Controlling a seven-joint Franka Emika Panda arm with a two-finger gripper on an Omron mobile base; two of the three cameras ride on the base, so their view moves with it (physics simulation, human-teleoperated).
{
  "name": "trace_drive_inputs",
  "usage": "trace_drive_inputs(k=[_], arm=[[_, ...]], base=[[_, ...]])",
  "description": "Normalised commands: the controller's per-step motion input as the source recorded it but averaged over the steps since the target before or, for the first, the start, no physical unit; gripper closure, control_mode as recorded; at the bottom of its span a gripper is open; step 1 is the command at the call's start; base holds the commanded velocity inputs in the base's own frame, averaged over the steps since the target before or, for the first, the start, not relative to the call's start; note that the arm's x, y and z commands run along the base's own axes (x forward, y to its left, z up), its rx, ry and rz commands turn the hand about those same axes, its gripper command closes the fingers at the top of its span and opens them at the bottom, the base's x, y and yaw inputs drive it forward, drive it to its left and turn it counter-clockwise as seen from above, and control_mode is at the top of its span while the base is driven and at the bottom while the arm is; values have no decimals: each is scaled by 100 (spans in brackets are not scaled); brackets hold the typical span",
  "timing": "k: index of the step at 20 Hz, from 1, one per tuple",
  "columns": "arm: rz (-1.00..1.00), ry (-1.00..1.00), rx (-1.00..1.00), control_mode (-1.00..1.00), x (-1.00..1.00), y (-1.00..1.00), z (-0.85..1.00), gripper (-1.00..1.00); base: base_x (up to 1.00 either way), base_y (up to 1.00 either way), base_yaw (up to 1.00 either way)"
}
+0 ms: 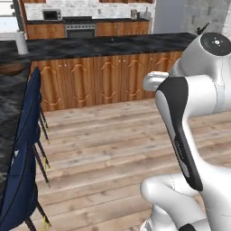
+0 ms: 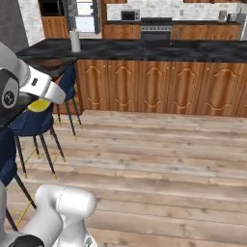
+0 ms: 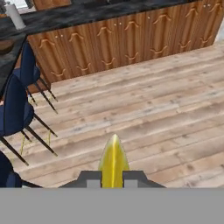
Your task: There is a bowl on the dining counter. Grab a lemon wedge from the fridge and place it in the bowl. Then get the liquor bottle and glass cup from the cabinet and place them next to the bowl.
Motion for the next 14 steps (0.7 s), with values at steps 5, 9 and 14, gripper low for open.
trace_drive_inputs(k=[5, 9, 14], arm=[[0, 0, 0, 100, 0, 0, 0, 100], [0, 0, 0, 100, 0, 0, 0, 100], [0, 0, 0, 100, 0, 0, 0, 100]], base=[[100, -85, 34], [100, -52, 41], [100, -36, 45]])
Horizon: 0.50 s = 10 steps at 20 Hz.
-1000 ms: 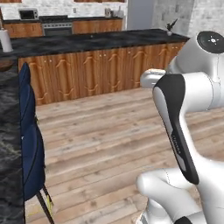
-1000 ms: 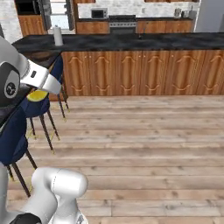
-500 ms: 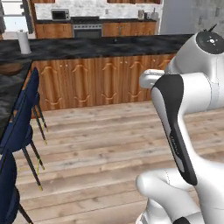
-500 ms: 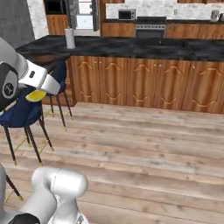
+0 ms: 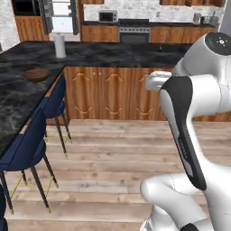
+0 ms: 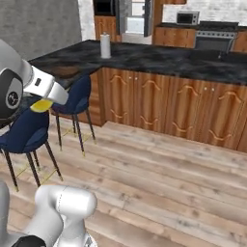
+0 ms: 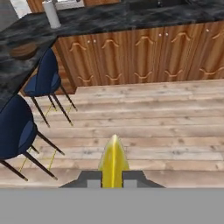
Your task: There is a bowl on the dining counter. Grab a lemon wedge from the fridge and place it in the bowl. Then get the liquor bottle and glass cup from the cabinet and place them next to the bowl.
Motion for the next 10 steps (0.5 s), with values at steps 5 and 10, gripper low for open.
trace_drive_inputs(k=[5, 10], arm=[[0, 0, 0, 100, 0, 0, 0, 100], [0, 0, 0, 100, 0, 0, 0, 100]], base=[[100, -42, 44], [100, -51, 43]])
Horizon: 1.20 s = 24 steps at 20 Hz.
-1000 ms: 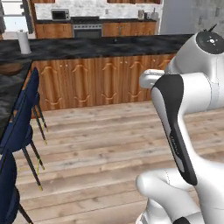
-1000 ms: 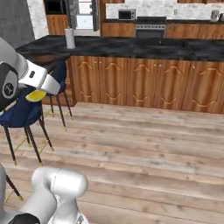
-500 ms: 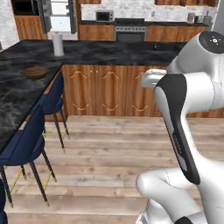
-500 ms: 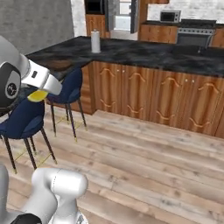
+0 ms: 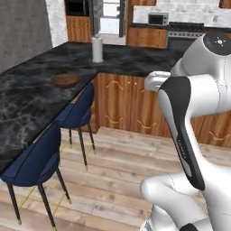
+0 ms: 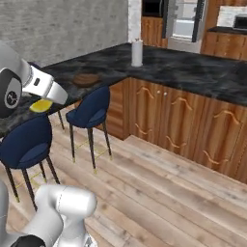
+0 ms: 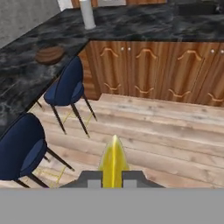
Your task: There is a bowl on the dining counter. Grab a lemon wedge from the fridge and place it in the bowl. Then get the liquor bottle and glass cup from the cabinet and place them next to the bowl.
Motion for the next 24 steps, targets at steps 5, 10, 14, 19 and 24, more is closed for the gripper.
trace_drive_inputs(k=[5, 10, 14, 19, 24], arm=[[0, 0, 0, 100, 0, 0, 0, 100], [0, 0, 0, 100, 0, 0, 0, 100], [0, 0, 0, 100, 0, 0, 0, 100], [0, 0, 0, 100, 0, 0, 0, 100], [0, 0, 0, 100, 0, 0, 0, 100]], base=[[100, -48, 44], [100, -50, 44], [100, -46, 44], [100, -39, 45], [100, -35, 46]])
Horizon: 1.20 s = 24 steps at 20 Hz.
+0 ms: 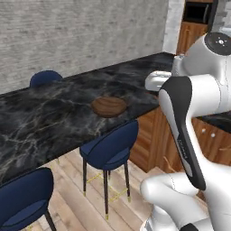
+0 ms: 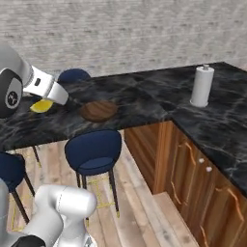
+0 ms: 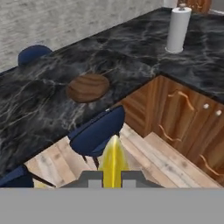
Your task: There is a bowl on the dining counter. Grab a lemon wedge from the fridge and place it in the bowl. Then get the liquor bottle and glass cup from the cabinet and place them next to the bowl.
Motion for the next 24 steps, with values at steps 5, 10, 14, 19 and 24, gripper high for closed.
trace_drive_inputs(k=[5, 10, 14, 19, 24], arm=[[0, 0, 0, 100, 0, 0, 0, 100], [0, 0, 0, 100, 0, 0, 0, 100], [28, 10, 0, -100, 75, -19, -56, 100], [25, 9, 0, -100, 97, -35, -98, 100], [14, 4, -3, -100, 81, -15, -100, 100]], base=[[100, -31, 47], [100, -20, 46], [25, -4, 11], [0, 0, 0], [0, 0, 0]])
